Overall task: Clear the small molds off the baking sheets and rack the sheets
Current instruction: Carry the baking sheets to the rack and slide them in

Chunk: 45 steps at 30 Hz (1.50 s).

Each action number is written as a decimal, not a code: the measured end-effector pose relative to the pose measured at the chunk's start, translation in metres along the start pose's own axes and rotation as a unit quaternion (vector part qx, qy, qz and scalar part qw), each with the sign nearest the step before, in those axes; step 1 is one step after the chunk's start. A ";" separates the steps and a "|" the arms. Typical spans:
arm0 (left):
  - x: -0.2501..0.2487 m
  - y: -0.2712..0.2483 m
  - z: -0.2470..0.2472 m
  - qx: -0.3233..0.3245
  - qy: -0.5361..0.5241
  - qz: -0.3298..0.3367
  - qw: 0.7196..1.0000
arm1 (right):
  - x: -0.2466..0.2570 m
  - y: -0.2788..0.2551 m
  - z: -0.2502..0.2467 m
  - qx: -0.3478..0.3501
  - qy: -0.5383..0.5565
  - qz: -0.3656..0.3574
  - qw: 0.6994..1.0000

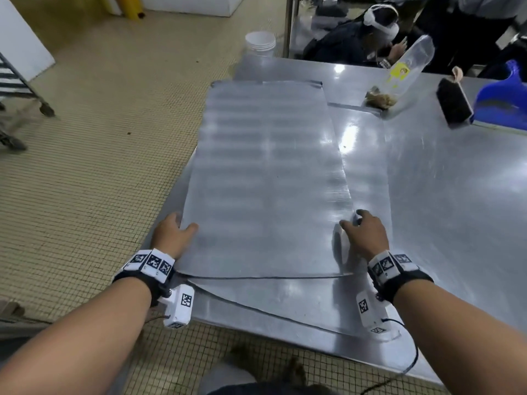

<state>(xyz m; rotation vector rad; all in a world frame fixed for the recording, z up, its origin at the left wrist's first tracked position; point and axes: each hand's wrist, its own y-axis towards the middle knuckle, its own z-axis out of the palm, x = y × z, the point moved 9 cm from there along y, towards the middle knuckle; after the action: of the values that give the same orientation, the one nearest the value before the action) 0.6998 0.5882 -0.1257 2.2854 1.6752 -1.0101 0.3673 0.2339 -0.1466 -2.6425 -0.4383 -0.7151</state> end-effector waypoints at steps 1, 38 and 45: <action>-0.002 0.007 0.000 0.006 -0.001 0.005 1.000 | 0.005 0.005 -0.002 -0.001 -0.002 -0.003 1.000; -0.075 0.094 0.048 0.060 -0.130 0.119 0.982 | -0.032 -0.001 -0.048 -0.069 0.244 0.094 0.963; -0.073 0.108 0.091 0.090 -0.092 0.127 0.984 | -0.070 -0.021 -0.048 -0.081 0.252 0.120 0.957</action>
<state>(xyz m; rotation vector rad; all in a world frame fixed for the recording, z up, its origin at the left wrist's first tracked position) 0.7440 0.4463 -0.1825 2.3508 1.2298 -1.3097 0.2813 0.2181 -0.1395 -2.4616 0.0878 -1.3348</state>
